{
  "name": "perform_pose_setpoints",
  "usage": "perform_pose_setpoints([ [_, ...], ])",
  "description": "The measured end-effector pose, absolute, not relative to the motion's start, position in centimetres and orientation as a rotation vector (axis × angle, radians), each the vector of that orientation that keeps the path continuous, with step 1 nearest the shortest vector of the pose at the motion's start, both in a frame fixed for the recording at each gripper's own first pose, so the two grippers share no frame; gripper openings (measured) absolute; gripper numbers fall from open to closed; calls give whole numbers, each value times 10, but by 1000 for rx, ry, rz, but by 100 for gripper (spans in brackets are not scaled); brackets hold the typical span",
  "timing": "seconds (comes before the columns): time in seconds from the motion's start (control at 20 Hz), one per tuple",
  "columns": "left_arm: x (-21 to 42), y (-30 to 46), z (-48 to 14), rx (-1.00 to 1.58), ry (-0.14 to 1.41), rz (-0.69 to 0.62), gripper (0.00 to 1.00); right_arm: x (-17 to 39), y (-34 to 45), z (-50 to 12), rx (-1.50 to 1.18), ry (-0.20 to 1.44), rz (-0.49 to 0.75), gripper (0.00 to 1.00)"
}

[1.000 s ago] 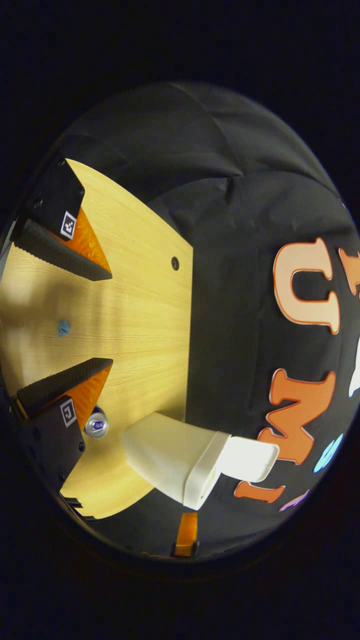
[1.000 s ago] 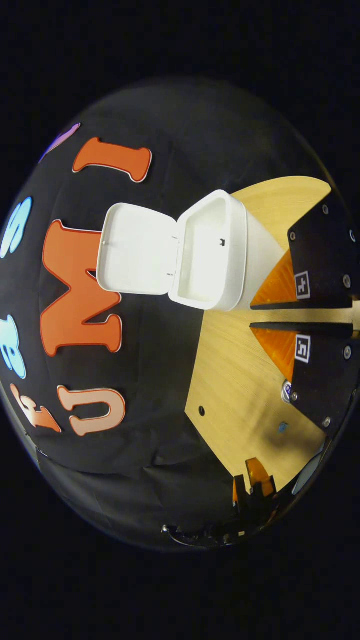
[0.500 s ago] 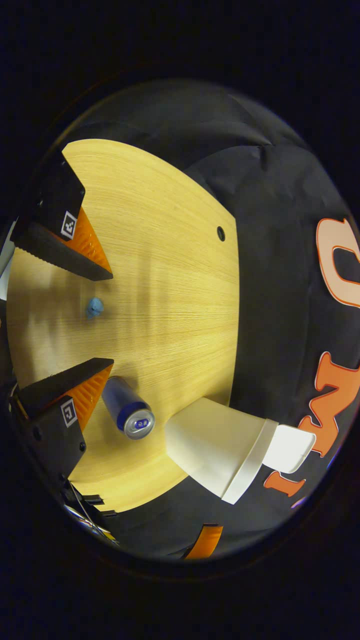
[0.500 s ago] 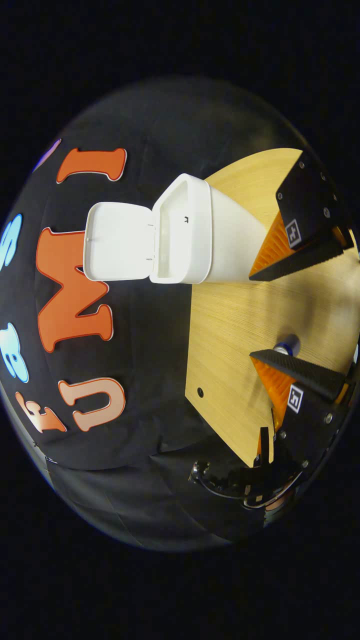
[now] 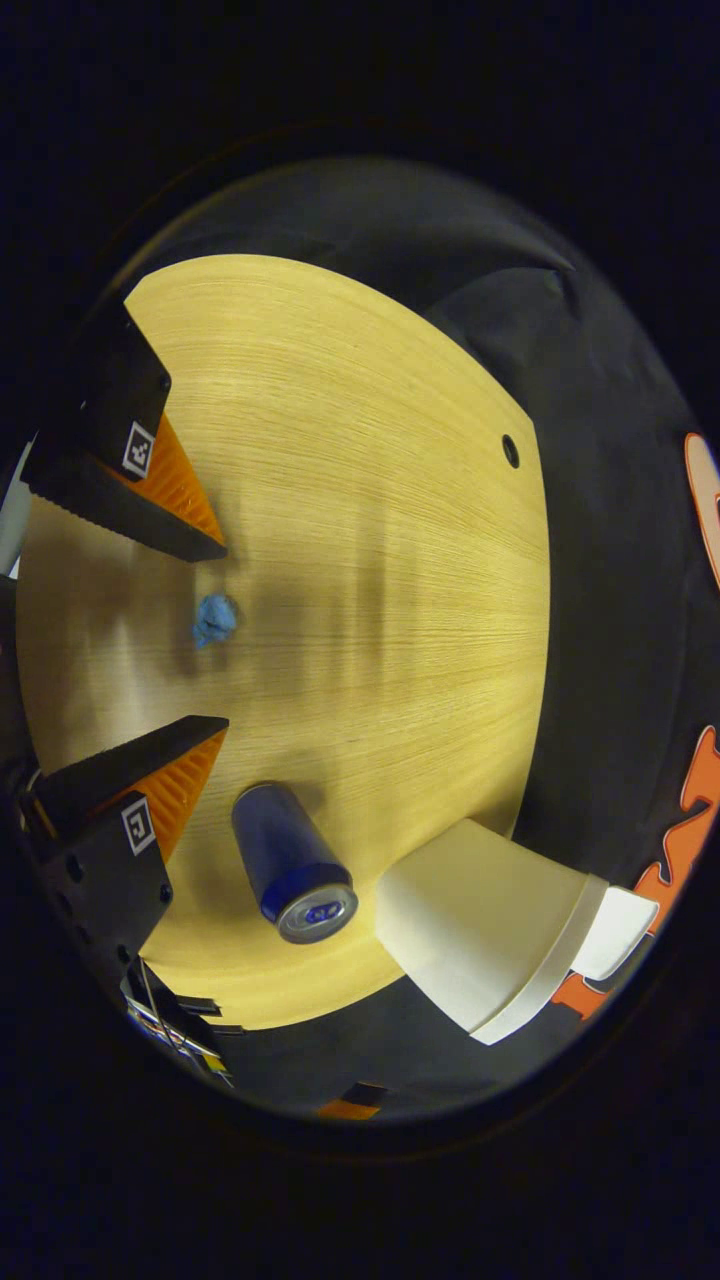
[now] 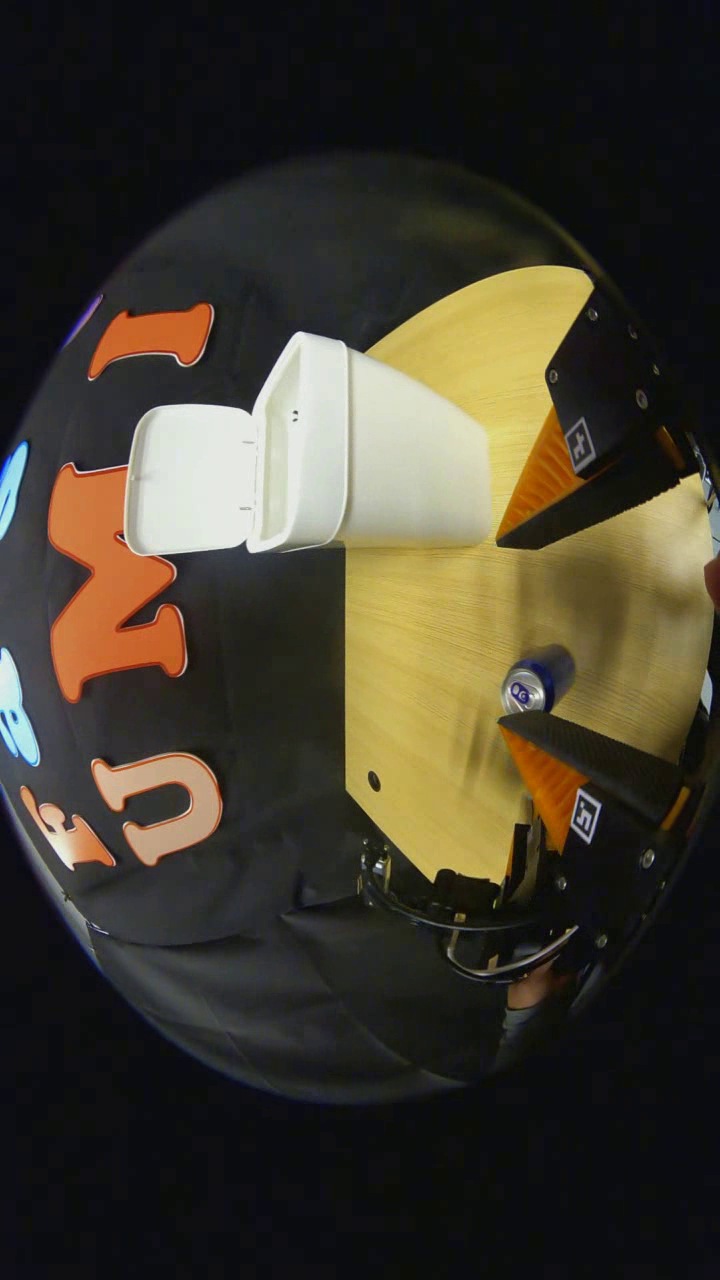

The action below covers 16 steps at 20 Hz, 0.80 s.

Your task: Press the lid of the desktop garbage bin to open it, pick up the crumpled paper on the desktop and throw it into the bin, then pick up the pop can on the desktop and drop it into the bin, and finally close the garbage bin lid.

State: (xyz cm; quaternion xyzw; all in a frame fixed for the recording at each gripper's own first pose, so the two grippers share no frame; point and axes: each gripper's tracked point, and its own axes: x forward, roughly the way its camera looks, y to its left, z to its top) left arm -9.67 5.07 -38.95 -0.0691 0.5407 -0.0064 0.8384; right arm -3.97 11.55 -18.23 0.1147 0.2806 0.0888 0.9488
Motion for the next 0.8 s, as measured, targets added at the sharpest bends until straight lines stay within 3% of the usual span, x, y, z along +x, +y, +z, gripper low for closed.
perform_pose_setpoints([
  [0.3, -97, 56, -418, -119, 1248, -20, 99, -50, 134, -215, 263, 646, 162, 99],
  [0.4, -97, 56, -423, -123, 1267, -20, 95, -51, 140, -222, 259, 662, 161, 98],
  [0.45, -97, 56, -425, -126, 1281, -17, 83, -51, 144, -226, 259, 672, 163, 98],
  [0.5, -100, 55, -430, -137, 1298, -17, 77, -51, 149, -230, 256, 682, 168, 98],
  [0.55, -100, 57, -432, -135, 1304, -13, 64, -50, 152, -234, 249, 694, 169, 98],
  [0.6, -97, 60, -431, -121, 1303, -7, 58, -51, 156, -235, 246, 703, 173, 98],
  [0.65, -93, 62, -432, -116, 1304, -11, 40, -52, 160, -236, 243, 710, 173, 100],
  [0.7, -88, 61, -430, -113, 1303, -27, 30, -51, 164, -239, 243, 716, 177, 98],
  [0.75, -81, 64, -424, -98, 1298, -37, 30, -50, 168, -240, 243, 719, 178, 98],
  [0.8, -71, 72, -415, -85, 1276, -16, 13, -49, 174, -243, 248, 728, 185, 98],
])
